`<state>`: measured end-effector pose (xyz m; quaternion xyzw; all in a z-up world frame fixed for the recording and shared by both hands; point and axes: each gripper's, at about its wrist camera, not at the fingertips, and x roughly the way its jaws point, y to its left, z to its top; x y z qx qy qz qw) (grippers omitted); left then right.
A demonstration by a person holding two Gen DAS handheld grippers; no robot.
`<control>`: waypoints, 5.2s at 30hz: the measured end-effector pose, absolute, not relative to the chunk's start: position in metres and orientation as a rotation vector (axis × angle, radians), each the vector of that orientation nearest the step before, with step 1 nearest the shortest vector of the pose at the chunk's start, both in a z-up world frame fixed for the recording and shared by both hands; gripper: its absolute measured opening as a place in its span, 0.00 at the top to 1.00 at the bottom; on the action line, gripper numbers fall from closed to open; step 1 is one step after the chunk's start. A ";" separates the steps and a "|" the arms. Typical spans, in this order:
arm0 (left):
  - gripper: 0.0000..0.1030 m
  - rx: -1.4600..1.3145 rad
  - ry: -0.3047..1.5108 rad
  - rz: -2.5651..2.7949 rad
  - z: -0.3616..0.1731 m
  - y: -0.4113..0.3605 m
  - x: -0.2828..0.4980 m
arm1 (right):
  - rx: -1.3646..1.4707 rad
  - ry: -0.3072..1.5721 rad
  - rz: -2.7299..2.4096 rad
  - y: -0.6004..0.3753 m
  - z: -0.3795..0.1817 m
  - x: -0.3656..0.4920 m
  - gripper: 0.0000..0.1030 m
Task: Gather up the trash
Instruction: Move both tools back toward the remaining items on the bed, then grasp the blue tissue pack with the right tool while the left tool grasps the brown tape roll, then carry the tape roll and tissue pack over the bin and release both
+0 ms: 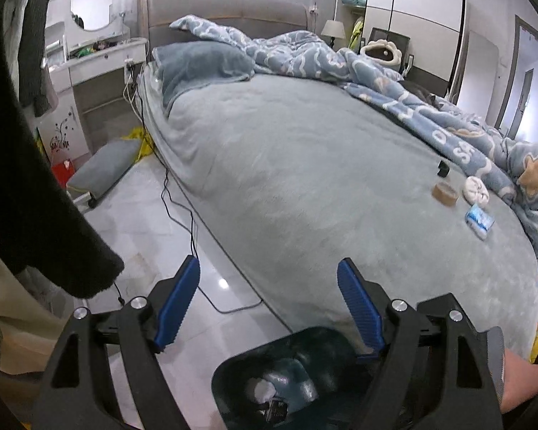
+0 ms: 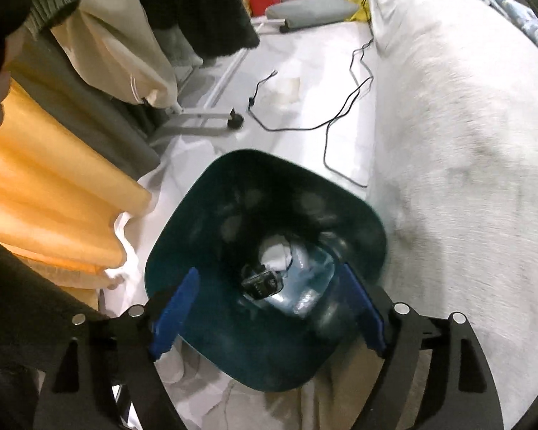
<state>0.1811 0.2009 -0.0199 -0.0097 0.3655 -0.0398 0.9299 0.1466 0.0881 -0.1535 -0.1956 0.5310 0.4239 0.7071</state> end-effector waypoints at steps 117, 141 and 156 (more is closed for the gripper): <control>0.23 -0.004 0.840 -0.273 -0.084 -0.093 0.332 | 0.018 0.872 0.316 -0.300 -0.082 0.238 0.29; 0.47 0.116 0.912 -0.388 -0.083 -0.110 0.300 | 0.099 0.832 0.355 -0.294 -0.058 0.235 0.29; 0.47 0.150 0.944 -0.457 -0.075 -0.049 0.268 | 0.018 0.838 0.427 -0.228 -0.052 0.245 0.29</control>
